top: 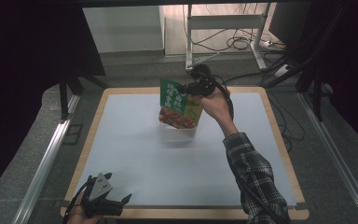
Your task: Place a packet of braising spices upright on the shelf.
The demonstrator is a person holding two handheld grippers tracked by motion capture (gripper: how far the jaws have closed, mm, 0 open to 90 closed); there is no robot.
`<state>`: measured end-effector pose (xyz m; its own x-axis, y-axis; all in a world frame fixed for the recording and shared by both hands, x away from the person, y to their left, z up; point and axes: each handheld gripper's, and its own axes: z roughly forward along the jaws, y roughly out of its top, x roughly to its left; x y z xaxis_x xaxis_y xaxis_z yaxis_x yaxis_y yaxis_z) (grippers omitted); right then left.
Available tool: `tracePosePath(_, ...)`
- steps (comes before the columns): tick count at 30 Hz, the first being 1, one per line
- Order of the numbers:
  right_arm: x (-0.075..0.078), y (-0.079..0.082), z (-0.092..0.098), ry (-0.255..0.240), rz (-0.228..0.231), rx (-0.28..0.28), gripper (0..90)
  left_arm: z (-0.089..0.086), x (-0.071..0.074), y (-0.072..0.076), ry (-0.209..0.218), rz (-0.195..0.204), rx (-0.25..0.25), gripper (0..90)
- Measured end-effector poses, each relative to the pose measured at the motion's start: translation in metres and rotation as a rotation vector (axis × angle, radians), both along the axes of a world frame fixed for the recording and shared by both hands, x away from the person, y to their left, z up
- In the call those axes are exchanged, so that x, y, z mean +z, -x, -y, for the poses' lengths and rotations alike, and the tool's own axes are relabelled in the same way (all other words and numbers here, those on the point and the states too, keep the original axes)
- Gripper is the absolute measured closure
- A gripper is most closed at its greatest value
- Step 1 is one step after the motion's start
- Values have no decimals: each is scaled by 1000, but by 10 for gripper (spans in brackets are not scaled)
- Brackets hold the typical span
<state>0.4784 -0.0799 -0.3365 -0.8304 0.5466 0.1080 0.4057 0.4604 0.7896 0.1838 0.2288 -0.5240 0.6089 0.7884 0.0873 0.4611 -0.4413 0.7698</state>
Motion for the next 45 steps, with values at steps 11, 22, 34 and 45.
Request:
tracePosePath(11, -15, -3, -13, 30, 30, -30, 885, 1, 0, 0, -11, 3, -5, 19)
tracePosePath(22, -13, 0, -13, 62, 59, -19, 807, 2, 0, 0, -15, 4, -4, 20)
tracePosePath(34, -9, 4, -3, 44, 97, -48, 571, 4, -1, 1, -36, 10, -12, 27)
tracePosePath(45, -3, 8, 2, 46, 140, -62, 342, 3, 0, 1, -32, 8, -11, 27)
